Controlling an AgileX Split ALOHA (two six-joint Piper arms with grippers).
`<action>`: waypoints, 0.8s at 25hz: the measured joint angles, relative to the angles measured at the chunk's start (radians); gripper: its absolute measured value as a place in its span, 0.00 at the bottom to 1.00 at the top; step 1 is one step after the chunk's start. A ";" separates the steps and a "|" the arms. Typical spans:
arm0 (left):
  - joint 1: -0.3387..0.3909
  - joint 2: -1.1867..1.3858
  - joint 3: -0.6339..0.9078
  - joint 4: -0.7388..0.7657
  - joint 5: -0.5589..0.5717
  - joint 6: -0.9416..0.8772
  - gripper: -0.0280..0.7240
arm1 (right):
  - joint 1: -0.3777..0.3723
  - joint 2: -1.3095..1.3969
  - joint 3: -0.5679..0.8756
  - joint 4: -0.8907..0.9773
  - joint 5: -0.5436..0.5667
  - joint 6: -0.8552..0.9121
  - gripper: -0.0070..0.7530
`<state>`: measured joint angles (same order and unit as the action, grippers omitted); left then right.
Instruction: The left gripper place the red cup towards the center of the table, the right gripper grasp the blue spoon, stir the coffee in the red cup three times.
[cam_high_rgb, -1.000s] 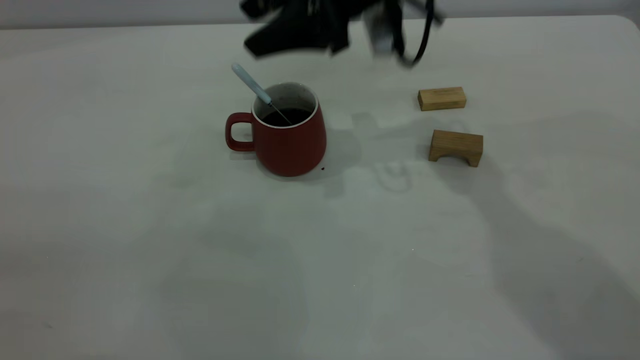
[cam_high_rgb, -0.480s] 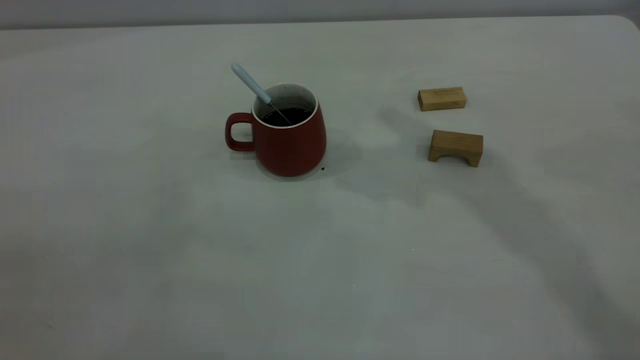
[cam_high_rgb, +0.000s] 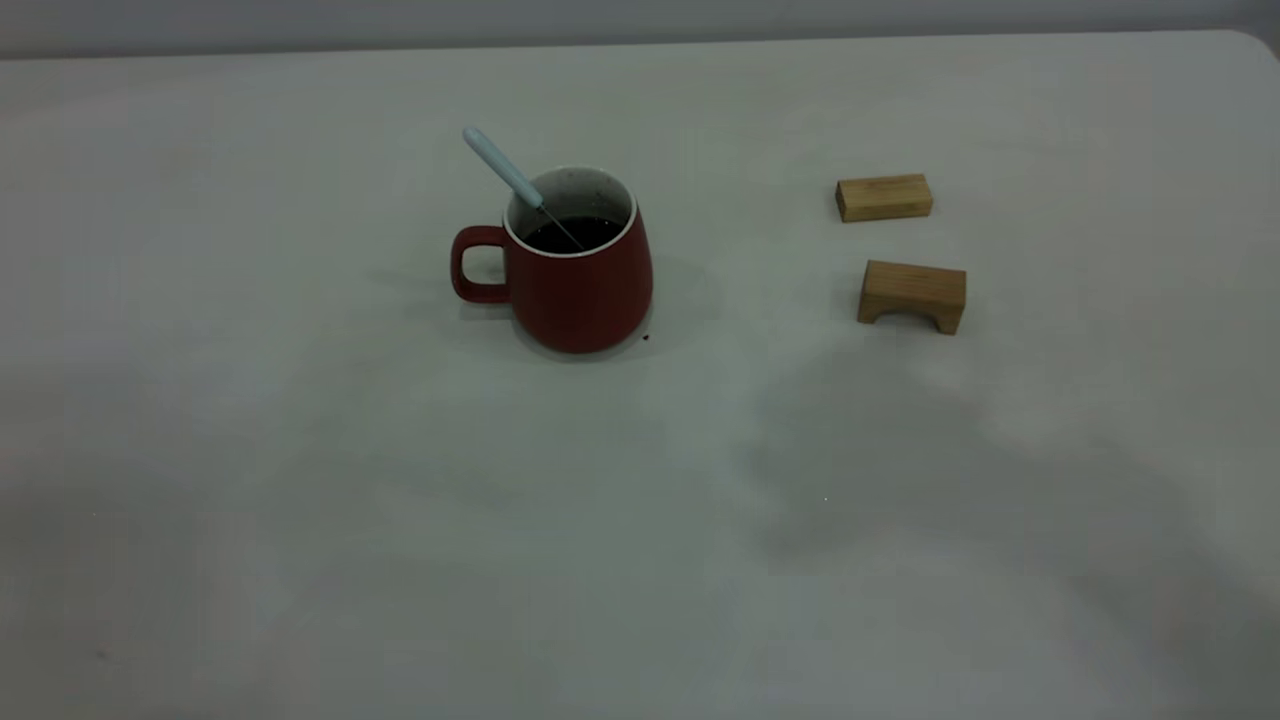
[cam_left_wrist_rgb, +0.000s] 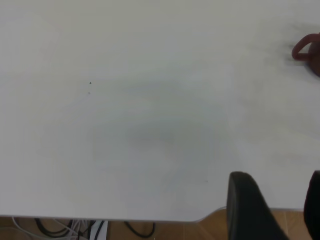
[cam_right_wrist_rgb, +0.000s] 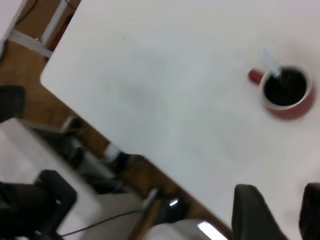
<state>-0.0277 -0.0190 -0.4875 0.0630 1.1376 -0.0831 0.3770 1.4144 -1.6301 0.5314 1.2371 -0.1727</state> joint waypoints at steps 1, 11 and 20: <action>0.000 0.000 0.000 0.000 0.000 0.000 0.51 | 0.000 -0.056 0.021 -0.018 0.000 -0.008 0.36; 0.000 0.000 0.000 0.000 0.000 0.000 0.51 | -0.181 -0.700 0.461 -0.124 0.000 -0.034 0.33; 0.000 0.000 0.000 0.000 0.000 0.000 0.51 | -0.383 -1.127 0.788 -0.226 0.000 -0.110 0.33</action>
<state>-0.0277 -0.0190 -0.4875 0.0630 1.1376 -0.0831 -0.0057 0.2870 -0.8419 0.3049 1.2371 -0.2828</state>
